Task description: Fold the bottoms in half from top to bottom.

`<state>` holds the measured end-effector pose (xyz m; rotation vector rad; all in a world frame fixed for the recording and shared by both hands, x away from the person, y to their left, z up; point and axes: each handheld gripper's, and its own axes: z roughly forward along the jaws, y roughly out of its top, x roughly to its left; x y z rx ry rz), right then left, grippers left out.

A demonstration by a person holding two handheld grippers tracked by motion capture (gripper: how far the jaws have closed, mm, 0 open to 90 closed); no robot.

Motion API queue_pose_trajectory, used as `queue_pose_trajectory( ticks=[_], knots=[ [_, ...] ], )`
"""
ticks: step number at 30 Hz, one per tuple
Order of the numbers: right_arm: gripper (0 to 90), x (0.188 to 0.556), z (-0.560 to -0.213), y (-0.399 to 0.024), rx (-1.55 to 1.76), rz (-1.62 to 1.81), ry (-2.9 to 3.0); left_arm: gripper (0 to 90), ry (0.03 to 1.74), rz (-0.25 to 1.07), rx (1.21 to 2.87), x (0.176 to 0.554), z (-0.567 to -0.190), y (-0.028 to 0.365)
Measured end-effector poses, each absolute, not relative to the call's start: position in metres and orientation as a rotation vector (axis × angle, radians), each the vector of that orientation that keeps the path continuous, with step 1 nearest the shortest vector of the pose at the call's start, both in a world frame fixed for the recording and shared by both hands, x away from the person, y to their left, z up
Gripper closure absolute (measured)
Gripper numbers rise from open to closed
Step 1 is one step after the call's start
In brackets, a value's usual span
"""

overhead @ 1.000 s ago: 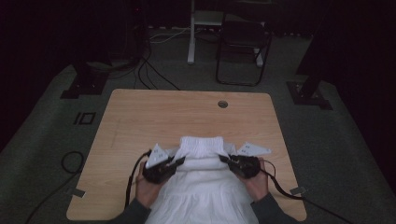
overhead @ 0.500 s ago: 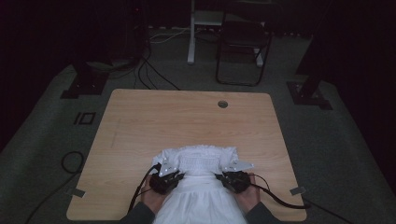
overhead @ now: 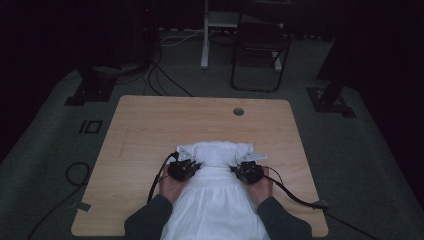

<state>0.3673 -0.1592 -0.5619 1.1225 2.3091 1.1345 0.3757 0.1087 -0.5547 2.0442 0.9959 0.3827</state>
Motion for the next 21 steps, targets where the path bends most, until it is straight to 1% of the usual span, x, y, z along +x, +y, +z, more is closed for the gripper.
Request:
queue_pose_trajectory(
  ticks=[15,19,21],
  knots=[
    [84.4,0.453,-0.557,-0.153,1.242,1.082,2.223,85.1,1.053,0.447,2.076,0.461,-0.546,0.096],
    [84.4,0.471,-0.556,-0.152,1.26,1.084,2.222,85.1,1.088,0.461,2.08,0.473,-0.543,0.093],
    [84.4,0.476,-0.556,-0.153,1.285,1.104,2.22,85.4,1.101,0.444,2.062,0.474,-0.544,0.094]
  ],
)
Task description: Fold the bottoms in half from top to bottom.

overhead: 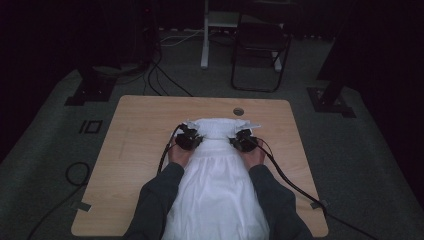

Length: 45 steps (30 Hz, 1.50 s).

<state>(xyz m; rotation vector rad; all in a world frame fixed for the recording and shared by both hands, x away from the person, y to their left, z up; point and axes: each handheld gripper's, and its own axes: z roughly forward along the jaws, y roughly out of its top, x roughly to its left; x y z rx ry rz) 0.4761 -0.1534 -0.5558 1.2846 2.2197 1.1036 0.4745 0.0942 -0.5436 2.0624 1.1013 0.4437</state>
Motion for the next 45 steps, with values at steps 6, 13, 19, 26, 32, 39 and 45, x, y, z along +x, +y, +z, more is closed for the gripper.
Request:
queue_pose_trajectory(
  ticks=[6,13,19,26,32,39,45],
  knots=[
    [85.4,0.469,-0.544,-0.158,1.252,1.17,2.209,87.0,1.071,0.424,2.012,0.466,-0.524,0.104],
    [85.6,0.438,-0.489,-0.176,1.149,1.402,2.134,87.1,0.912,0.449,1.911,0.421,-0.465,0.117],
    [85.6,0.388,-0.459,-0.183,0.996,1.458,2.143,87.1,0.786,0.455,1.856,0.353,-0.432,0.123],
    [85.5,0.327,-0.471,-0.188,0.924,1.472,2.239,86.9,0.811,0.319,1.899,0.299,-0.463,0.132],
    [85.3,0.304,-0.523,-0.178,0.977,1.339,2.392,86.7,0.956,0.175,2.018,0.293,-0.527,0.134],
    [84.3,0.309,-0.555,-0.168,1.026,1.232,2.465,86.5,0.976,0.2,2.09,0.31,-0.553,0.128],
    [83.7,0.321,-0.563,-0.166,1.04,1.202,2.436,86.2,0.962,0.252,2.109,0.339,-0.552,0.124]
  ],
)
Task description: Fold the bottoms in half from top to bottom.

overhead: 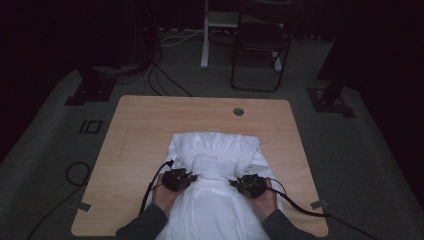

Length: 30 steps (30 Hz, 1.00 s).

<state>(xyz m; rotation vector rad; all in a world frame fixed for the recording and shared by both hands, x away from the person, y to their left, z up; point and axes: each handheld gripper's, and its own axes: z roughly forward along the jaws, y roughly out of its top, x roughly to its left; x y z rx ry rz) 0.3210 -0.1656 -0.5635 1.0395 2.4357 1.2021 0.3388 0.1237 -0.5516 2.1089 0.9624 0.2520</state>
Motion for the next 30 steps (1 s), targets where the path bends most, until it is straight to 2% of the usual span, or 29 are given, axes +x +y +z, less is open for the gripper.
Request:
queue_pose_trajectory(
  ticks=[23,30],
  knots=[
    [83.2,0.446,-0.561,-0.155,1.214,1.146,2.277,84.7,1.046,0.414,2.102,0.452,-0.546,0.109],
    [85.2,0.454,-0.554,-0.157,1.234,1.191,2.252,86.8,1.06,0.394,2.07,0.452,-0.533,0.11]
  ],
)
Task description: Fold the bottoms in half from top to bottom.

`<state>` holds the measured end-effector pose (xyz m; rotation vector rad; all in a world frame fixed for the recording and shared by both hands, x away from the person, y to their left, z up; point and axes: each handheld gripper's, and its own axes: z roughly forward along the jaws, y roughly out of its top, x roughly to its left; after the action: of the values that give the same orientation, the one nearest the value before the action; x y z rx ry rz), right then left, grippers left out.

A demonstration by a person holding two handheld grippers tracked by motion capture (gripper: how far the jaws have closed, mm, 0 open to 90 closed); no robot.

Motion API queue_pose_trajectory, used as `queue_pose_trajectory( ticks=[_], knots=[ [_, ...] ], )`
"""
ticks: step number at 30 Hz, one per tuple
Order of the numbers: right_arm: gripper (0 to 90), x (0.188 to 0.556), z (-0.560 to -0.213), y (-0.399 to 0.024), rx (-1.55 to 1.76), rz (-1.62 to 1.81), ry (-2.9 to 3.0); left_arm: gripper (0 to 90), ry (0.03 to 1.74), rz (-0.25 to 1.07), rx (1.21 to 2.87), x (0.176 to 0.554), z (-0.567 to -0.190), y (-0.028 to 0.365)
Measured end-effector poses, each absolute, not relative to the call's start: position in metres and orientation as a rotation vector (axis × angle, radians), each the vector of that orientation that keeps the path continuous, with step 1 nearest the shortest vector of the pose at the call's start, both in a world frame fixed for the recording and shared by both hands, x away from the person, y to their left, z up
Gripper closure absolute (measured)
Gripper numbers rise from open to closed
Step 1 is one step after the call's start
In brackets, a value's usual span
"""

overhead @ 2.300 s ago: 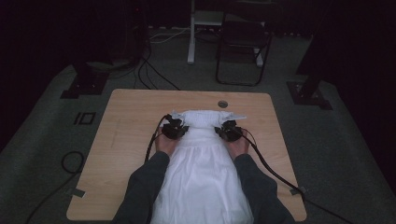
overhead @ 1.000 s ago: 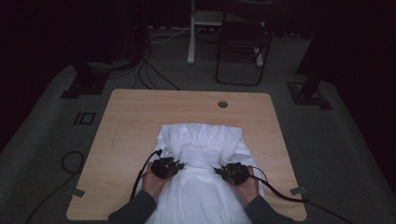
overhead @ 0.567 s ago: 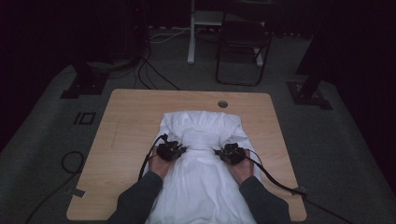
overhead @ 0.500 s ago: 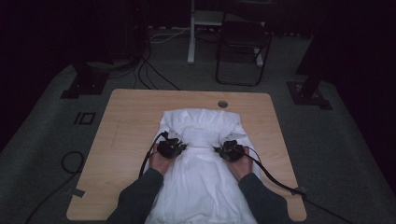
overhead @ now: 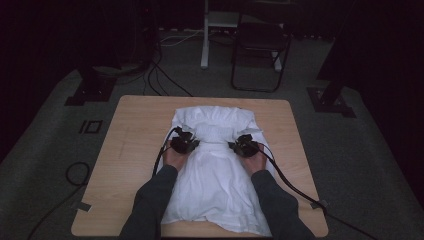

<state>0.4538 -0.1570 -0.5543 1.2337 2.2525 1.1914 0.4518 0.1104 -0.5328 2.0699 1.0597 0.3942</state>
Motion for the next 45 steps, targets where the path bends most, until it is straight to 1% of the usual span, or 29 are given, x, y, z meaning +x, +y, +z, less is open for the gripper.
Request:
queue_pose_trajectory(
  ticks=[4,9,12,14,15,19,21,22,23,24,27,28,29,30,31,32,33,34,36,38,40,42,45],
  knots=[
    [85.6,0.441,-0.533,-0.168,1.193,1.296,2.21,87.0,0.992,0.4,2.015,0.433,-0.505,0.115],
    [85.8,0.414,-0.494,-0.182,1.077,1.411,2.136,87.0,0.881,0.398,1.924,0.397,-0.463,0.117],
    [85.6,0.391,-0.477,-0.192,1.007,1.467,2.113,86.8,0.824,0.4,1.925,0.377,-0.453,0.116],
    [85.5,0.381,-0.48,-0.194,0.993,1.447,2.143,86.6,0.821,0.38,1.954,0.37,-0.46,0.115],
    [85.4,0.377,-0.484,-0.194,0.989,1.431,2.163,86.3,0.831,0.368,1.98,0.367,-0.469,0.115],
    [85.2,0.363,-0.52,-0.19,1.008,1.323,2.284,85.1,0.899,0.268,2.046,0.367,-0.51,0.115],
    [85.1,0.362,-0.539,-0.189,1.043,1.292,2.324,81.4,0.936,0.228,2.074,0.368,-0.529,0.113],
    [84.5,0.363,-0.546,-0.189,1.069,1.281,2.34,77.5,0.952,0.209,2.095,0.369,-0.537,0.113],
    [83.3,0.364,-0.551,-0.189,1.089,1.272,2.354,73.3,0.97,0.188,2.104,0.37,-0.541,0.114],
    [77.4,0.365,-0.554,-0.189,1.107,1.266,2.373,67.9,0.981,0.169,2.093,0.371,-0.542,0.116],
    [57.8,0.363,-0.549,-0.192,1.112,1.292,2.374,57.8,0.98,0.177,2.035,0.369,-0.53,0.125],
    [52.8,0.361,-0.544,-0.194,1.102,1.315,2.361,56.4,0.976,0.183,2.009,0.368,-0.524,0.129],
    [49.7,0.359,-0.538,-0.198,1.091,1.347,2.339,55.4,0.97,0.192,1.991,0.368,-0.518,0.133],
    [47.7,0.357,-0.532,-0.202,1.081,1.388,2.314,55.2,0.967,0.204,1.976,0.368,-0.512,0.136],
    [47.6,0.355,-0.525,-0.207,1.078,1.431,2.285,55.3,0.969,0.215,1.961,0.37,-0.507,0.14],
    [48.9,0.356,-0.52,-0.211,1.085,1.462,2.255,56.6,0.979,0.225,1.948,0.373,-0.503,0.142],
    [57.7,0.357,-0.516,-0.214,1.097,1.476,2.231,61.7,0.991,0.236,1.941,0.376,-0.501,0.144],
    [69.6,0.361,-0.513,-0.216,1.118,1.462,2.223,69.9,1.008,0.248,1.941,0.381,-0.499,0.144],
    [81.2,0.374,-0.515,-0.216,1.188,1.409,2.227,85.5,1.037,0.256,1.948,0.391,-0.5,0.14],
    [85.1,0.387,-0.522,-0.211,1.236,1.33,2.243,88.6,1.062,0.257,1.982,0.402,-0.505,0.133],
    [87.6,0.401,-0.532,-0.204,1.295,1.234,2.263,88.6,1.093,0.263,2.027,0.412,-0.514,0.124],
    [88.6,0.413,-0.544,-0.197,1.329,1.15,2.285,88.5,1.115,0.241,2.063,0.418,-0.525,0.117],
    [88.8,0.419,-0.554,-0.191,1.343,1.113,2.307,88.5,1.126,0.231,2.102,0.422,-0.539,0.111]
  ],
)
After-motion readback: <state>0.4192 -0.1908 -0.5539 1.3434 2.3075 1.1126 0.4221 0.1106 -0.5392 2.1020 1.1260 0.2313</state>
